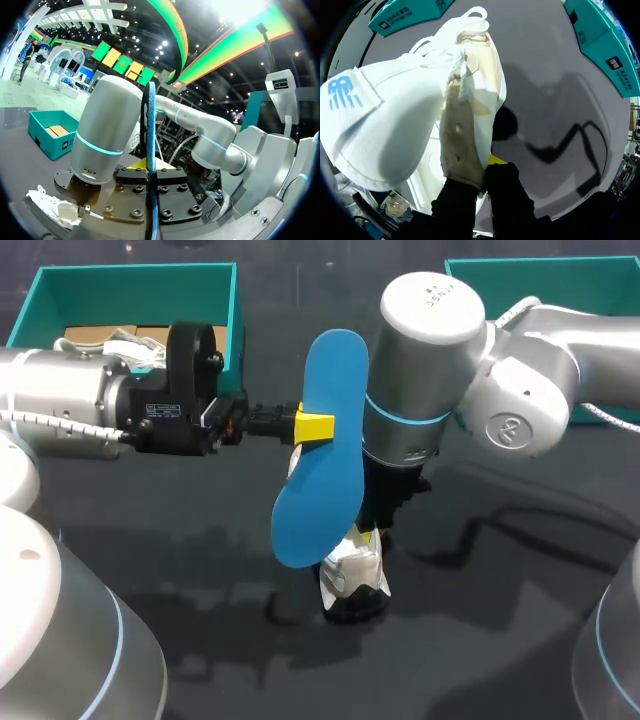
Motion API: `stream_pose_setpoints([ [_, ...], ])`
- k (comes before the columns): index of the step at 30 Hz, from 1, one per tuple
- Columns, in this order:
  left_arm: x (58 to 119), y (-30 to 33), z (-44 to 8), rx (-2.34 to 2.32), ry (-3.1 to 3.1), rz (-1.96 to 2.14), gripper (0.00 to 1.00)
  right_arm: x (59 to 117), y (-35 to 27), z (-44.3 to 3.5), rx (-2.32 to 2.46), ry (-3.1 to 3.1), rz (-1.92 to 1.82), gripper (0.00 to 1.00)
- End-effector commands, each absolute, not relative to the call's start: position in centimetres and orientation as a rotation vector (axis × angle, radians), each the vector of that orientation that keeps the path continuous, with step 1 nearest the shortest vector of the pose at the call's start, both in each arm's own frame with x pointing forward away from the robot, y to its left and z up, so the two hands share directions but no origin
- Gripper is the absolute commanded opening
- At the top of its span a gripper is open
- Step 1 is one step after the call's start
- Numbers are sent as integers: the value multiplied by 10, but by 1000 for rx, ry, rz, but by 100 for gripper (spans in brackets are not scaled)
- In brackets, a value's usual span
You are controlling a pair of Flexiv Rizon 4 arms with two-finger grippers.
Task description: Take the shoe out of the shoebox, open the shoe tongue, remove and reinsert the insole, then place the shoe into the shoebox
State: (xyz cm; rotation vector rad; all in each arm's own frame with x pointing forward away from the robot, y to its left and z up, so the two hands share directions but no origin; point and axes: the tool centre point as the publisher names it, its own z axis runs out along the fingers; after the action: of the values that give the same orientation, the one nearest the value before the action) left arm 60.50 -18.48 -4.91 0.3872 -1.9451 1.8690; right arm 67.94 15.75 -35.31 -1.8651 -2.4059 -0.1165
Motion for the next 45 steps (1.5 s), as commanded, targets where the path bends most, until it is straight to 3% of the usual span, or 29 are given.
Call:
stream_pose_setpoints([
  [1, 605, -186, -50, 388, -1943, 1872, 0, 675, 148, -353, -1905, -2382, -151, 0],
  [24, 605, -186, -50, 388, -1943, 1872, 0, 686, 142, -378, -1907, -2298, -119, 0],
  [25, 605, -186, -50, 388, -1943, 1872, 0, 686, 142, -378, -1907, -2294, -121, 10],
  [26, 605, -186, -50, 388, -1943, 1872, 0, 686, 142, -378, -1907, -2291, -124, 29],
  [28, 605, -186, -50, 388, -1943, 1872, 0, 686, 141, -378, -1908, -2288, -128, 56],
  [29, 605, -186, -50, 388, -1943, 1872, 0, 686, 141, -376, -1909, -2286, -131, 89],
  [30, 605, -186, -50, 388, -1943, 1872, 0, 685, 141, -374, -1911, -2284, -135, 100],
  [40, 605, -186, -50, 388, -1943, 1872, 0, 678, 125, -322, -1748, -2280, -286, 100],
  [45, 605, -186, -50, 388, -1943, 1872, 0, 678, 125, -322, -1748, -2280, -286, 100],
])
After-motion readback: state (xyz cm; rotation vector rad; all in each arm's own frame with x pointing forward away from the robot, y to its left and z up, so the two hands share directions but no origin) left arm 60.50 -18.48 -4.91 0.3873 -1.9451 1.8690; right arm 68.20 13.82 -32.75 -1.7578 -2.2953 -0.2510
